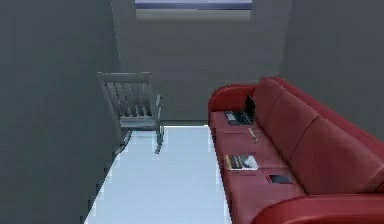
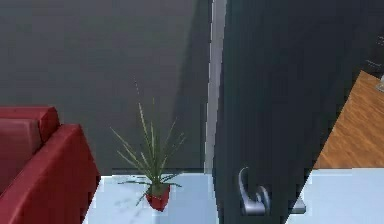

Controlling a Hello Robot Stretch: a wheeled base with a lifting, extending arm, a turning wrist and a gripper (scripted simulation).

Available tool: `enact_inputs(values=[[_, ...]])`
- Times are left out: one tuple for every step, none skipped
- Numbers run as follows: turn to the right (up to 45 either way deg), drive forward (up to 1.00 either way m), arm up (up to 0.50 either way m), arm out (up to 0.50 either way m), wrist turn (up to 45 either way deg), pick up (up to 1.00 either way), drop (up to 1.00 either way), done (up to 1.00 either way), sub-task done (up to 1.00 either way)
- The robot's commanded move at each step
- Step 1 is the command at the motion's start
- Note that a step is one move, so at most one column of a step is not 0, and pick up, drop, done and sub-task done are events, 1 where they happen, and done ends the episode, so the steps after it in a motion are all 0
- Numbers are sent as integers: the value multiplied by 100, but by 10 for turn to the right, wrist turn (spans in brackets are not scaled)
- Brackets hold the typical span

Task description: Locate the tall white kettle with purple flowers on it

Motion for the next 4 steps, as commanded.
enact_inputs(values=[[-450,0,0,0,0,0,0,0,0],[-450,0,0,0,0,0,0,0,0],[-450,0,0,0,0,0,0,0,0],[-210,0,0,0,0,0,0,0,0]])
